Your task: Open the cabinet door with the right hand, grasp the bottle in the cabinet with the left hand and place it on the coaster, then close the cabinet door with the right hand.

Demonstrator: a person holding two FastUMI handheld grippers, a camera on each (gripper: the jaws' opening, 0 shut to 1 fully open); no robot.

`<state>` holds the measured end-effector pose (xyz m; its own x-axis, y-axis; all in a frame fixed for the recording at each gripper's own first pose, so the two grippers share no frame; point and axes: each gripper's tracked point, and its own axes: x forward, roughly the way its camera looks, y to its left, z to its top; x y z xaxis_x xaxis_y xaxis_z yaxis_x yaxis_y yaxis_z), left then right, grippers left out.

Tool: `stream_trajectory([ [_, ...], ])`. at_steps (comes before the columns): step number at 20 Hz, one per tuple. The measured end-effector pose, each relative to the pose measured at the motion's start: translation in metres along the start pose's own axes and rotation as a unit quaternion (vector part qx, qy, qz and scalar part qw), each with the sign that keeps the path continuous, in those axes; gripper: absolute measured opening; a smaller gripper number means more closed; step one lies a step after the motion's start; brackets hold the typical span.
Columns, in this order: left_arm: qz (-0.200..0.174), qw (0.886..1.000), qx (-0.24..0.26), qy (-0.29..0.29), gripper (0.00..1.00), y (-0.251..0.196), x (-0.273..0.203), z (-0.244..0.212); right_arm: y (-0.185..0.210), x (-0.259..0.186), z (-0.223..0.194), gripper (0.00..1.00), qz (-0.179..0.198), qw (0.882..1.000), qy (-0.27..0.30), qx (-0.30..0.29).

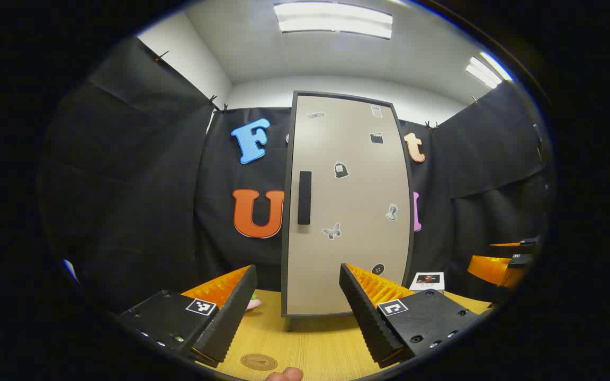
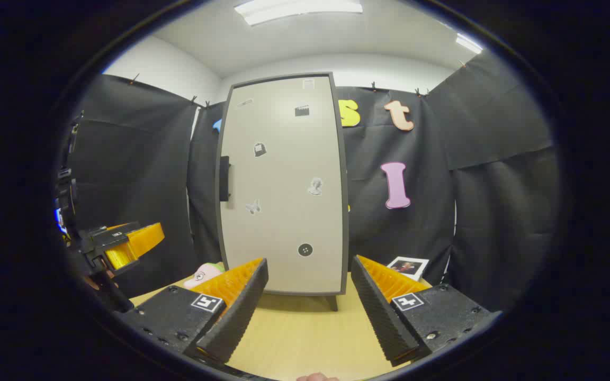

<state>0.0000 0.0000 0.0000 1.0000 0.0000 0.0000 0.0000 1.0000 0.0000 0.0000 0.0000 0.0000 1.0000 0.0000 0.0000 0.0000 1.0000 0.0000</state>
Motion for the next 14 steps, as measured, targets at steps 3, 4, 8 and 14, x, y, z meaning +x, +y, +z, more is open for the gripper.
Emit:
stream_trajectory([
  [3,-0.001,1.0,0.001,0.003,0.95,-0.001,-0.002,-0.001,-0.001,-0.003,-0.002,0.99,-0.002,1.0,0.0,0.001],
  [4,-0.002,1.0,0.002,0.004,0.95,-0.001,-0.003,-0.001,-0.001,-0.004,-0.002,0.99,-0.003,1.0,0.0,0.002],
  [8,-0.003,1.0,0.003,0.003,0.95,0.0,-0.005,-0.001,-0.003,-0.006,-0.003,1.0,-0.008,1.0,0.001,0.003],
  [14,0.003,1.0,-0.001,0.01,0.95,0.005,-0.009,-0.005,0.001,-0.01,-0.007,0.99,-0.005,1.0,0.002,0.006],
])
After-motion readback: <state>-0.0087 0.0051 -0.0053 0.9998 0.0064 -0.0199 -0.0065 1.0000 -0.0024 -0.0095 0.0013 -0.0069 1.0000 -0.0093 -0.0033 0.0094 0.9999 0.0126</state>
